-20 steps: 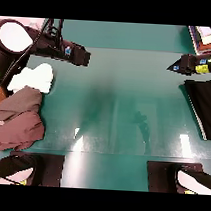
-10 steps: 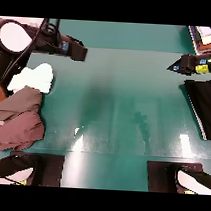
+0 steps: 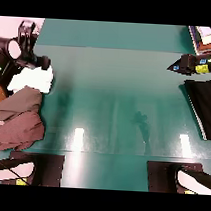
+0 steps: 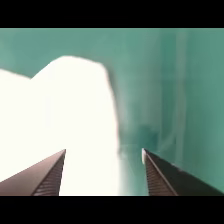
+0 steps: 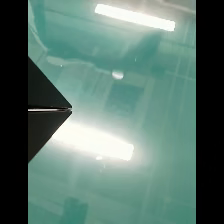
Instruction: Fold the shirts.
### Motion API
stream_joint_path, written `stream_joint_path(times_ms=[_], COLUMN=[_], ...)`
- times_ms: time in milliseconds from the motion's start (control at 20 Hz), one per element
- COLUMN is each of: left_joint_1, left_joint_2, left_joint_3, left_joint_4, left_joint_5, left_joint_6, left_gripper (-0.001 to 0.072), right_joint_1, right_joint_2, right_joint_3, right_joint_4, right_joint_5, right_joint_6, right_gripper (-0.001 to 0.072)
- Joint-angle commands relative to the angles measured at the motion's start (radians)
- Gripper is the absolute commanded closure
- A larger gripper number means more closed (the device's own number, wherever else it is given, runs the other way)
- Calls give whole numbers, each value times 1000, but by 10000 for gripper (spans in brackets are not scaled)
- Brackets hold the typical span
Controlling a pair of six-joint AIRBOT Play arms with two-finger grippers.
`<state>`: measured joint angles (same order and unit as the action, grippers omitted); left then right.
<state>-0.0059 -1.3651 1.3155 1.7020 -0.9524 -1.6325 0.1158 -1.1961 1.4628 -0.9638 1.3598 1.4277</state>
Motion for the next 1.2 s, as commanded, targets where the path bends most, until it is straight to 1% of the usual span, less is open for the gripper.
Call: stream_joint_path(times_ms=[0,100,150,250,300,450,600,700,800,850,950,1000,1150], left_joint_1=[79,79,79,79,79,79,76,76,72,52,-61,-130,-377], left_joint_2=[-93,-126,-129,-125,-121,-88,11,103,187,217,259,261,227], left_joint_3=[-60,-60,-60,-43,-25,66,218,353,486,542,628,653,657], left_joint_4=[17,18,18,19,24,25,22,-47,-192,-238,-247,-244,-239], left_joint_5=[46,61,67,69,61,16,-44,-101,-171,-198,-227,-237,-241], left_joint_6=[-14,-13,-15,-16,-16,-17,9,70,146,177,202,210,254], left_gripper=[127,128,185,541,689,686,686,687,687,688,689,689,689], right_joint_1=[0,0,0,0,0,0,0,0,0,0,-11,-24,-79], right_joint_2=[0,0,0,0,0,0,28,81,149,179,238,260,310], right_joint_3=[0,0,0,0,0,1,3,3,3,3,3,3,3], right_joint_4=[0,0,0,0,0,4,5,5,4,3,3,4,4], right_joint_5=[-8,-7,-7,-7,-7,-5,-8,-47,-122,-164,-238,-250,-240], right_joint_6=[0,0,0,0,0,0,1,1,1,1,1,1,1], right_gripper=[691,691,690,690,690,691,691,691,691,691,690,691,690])
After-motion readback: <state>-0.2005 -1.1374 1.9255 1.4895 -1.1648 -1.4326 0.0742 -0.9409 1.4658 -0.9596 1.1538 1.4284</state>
